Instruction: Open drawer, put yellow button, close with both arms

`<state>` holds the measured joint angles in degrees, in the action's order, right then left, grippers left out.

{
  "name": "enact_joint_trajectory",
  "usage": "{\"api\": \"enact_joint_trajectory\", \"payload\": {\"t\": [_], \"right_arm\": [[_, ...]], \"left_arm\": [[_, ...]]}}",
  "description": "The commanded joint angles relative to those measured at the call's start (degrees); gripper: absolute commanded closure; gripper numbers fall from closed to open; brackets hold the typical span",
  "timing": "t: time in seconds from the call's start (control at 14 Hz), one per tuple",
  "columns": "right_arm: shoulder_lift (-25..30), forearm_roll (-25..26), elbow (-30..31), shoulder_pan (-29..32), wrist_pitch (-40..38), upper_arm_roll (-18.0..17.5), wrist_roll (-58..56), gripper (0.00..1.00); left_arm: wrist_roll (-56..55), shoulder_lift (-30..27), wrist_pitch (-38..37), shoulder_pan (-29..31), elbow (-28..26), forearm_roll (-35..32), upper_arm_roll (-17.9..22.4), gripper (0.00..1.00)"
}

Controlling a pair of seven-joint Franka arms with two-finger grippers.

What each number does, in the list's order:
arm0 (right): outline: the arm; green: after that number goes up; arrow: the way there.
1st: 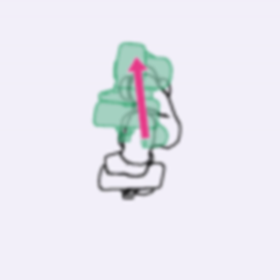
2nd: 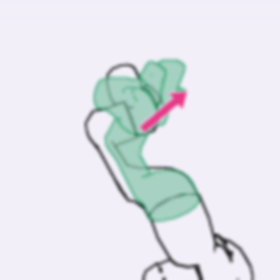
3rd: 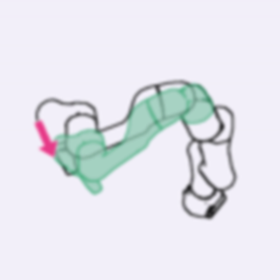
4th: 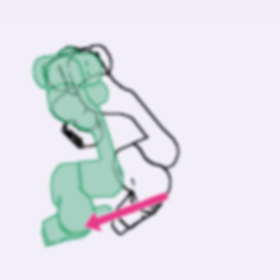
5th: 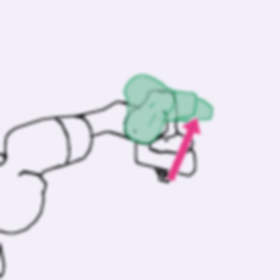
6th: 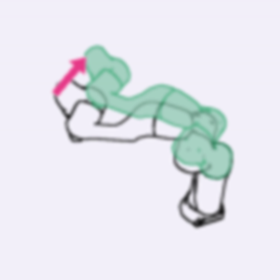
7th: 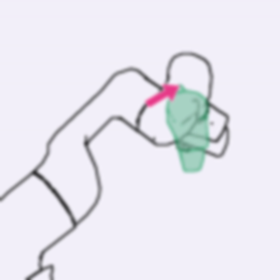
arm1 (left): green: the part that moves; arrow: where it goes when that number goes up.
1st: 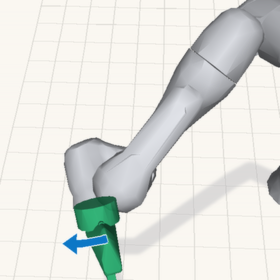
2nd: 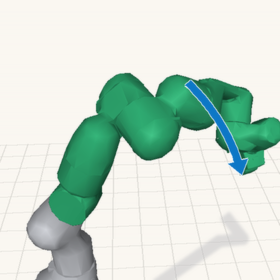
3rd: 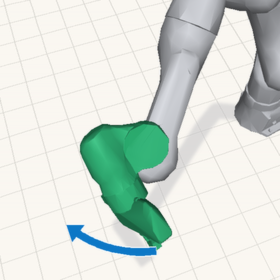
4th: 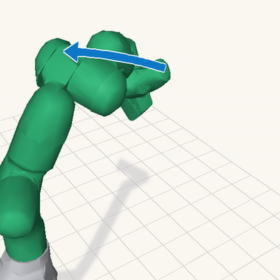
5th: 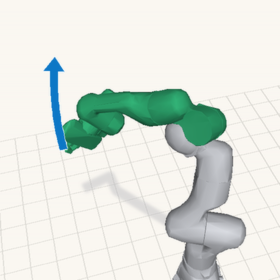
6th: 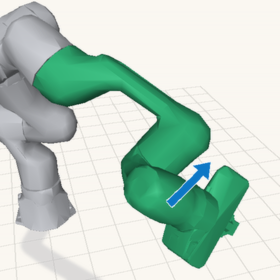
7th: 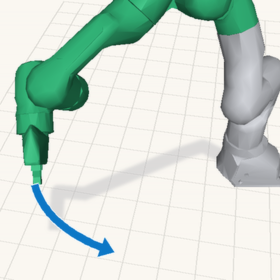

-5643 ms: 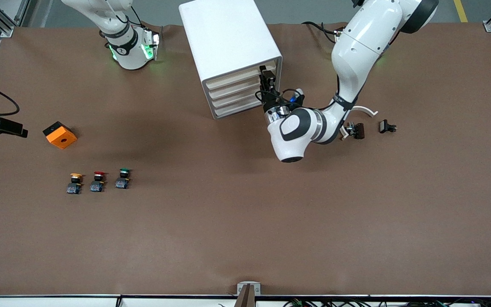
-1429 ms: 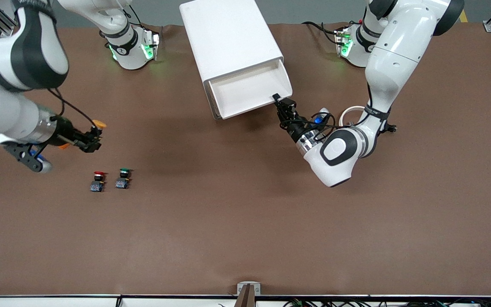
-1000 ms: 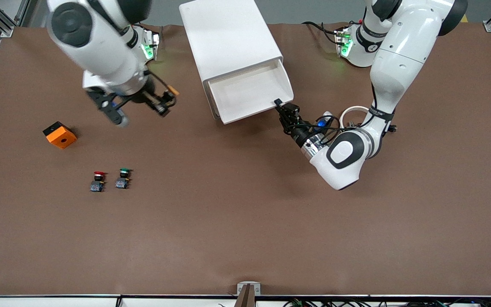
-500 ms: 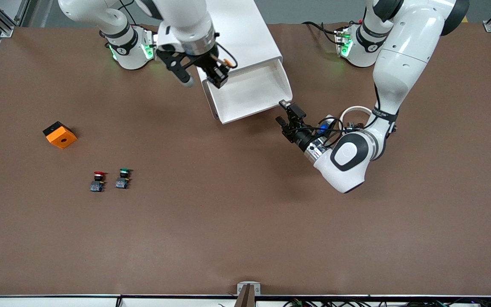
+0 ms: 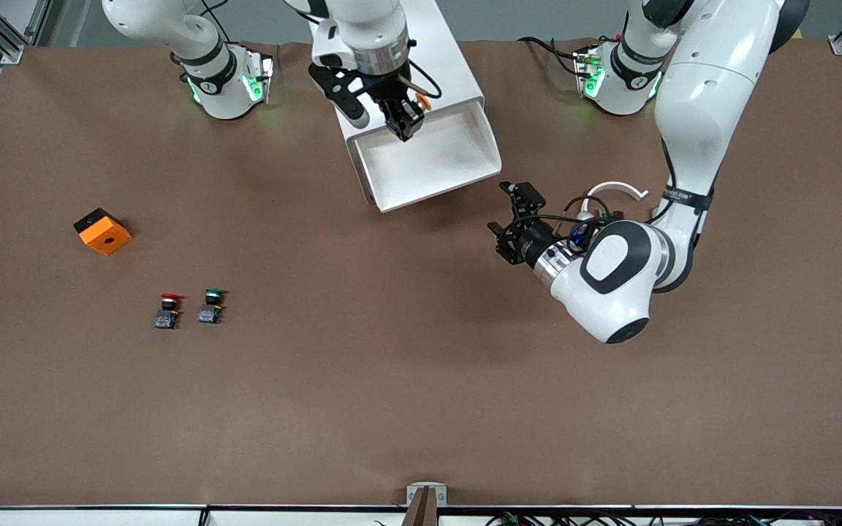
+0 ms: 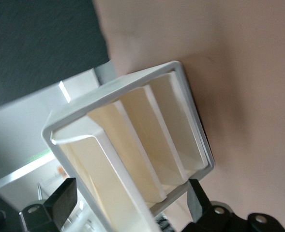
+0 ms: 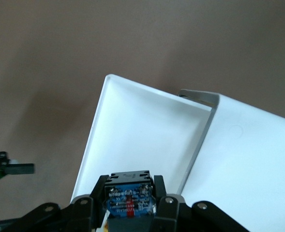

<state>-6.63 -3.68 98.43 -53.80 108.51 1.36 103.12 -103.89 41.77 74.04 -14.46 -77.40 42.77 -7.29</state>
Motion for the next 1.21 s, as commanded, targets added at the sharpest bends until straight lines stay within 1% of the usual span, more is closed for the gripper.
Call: {"api": "enact_joint_trajectory", "payload": {"t": [0.0, 0.07, 0.14, 0.29, 0.36, 0.43, 0.5, 0.64, 0.71, 0.86, 1.07, 1.14], "right_arm": [[-3.3, 1.3, -1.8, -1.8, 2.8, 0.7, 3.4, 1.00], [-5.0, 1.6, -2.9, -3.0, 3.0, 0.7, 4.5, 1.00], [-6.7, 2.9, -4.1, -3.5, 3.0, 0.7, 5.4, 1.00], [-9.3, 5.3, -5.8, -4.5, 3.0, 0.7, 8.6, 1.00], [-10.0, 5.7, -5.9, -5.2, 3.0, 0.7, 8.7, 1.00], [-10.3, 6.0, -5.9, -5.6, 3.0, 0.7, 8.8, 1.00], [-10.8, 6.0, -6.0, -6.2, 3.0, 0.7, 8.9, 1.00], [-11.0, 6.7, -6.0, -6.7, 3.0, 0.7, 10.0, 1.00], [-11.2, 7.0, -6.0, -6.8, 3.0, 0.7, 10.0, 1.00], [-11.9, 7.1, -6.0, -8.0, 3.1, 0.7, 10.1, 1.00], [-15.4, 7.4, -9.3, -8.5, 3.0, 0.8, 11.6, 1.00], [-16.0, 8.0, -9.6, -8.7, 3.0, 0.8, 11.6, 1.00]], "left_arm": [[15.9, -0.8, -0.2, -0.2, 4.1, -4.4, 0.3, 0.00], [22.4, -0.8, 0.0, -0.3, 5.8, -6.2, 0.3, 0.00], [28.1, -0.9, 0.2, -0.3, 7.1, -8.9, 0.3, 0.00], [34.4, -2.6, 3.2, -0.7, 7.4, -12.1, 0.3, 0.00], [37.5, -3.2, 4.7, -0.7, 7.4, -13.9, 0.3, 0.00], [40.8, -3.3, 6.9, -0.8, 7.4, -15.6, 0.3, 0.00], [44.1, -4.4, 10.7, -0.9, 7.4, -17.6, 0.3, 0.00], [50.6, -5.6, 16.3, -1.0, 7.4, -23.3, -0.5, 0.00], [53.0, -6.0, 18.3, -1.3, 7.4, -25.4, -0.6, 0.00], [54.1, -6.9, 23.0, -1.5, 7.2, -29.4, -0.6, 0.00], [54.1, -7.4, 26.5, -1.5, 7.3, -33.3, -0.6, 0.00], [54.1, -7.4, 27.6, -1.4, 7.3, -33.4, -0.4, 0.00]]}}
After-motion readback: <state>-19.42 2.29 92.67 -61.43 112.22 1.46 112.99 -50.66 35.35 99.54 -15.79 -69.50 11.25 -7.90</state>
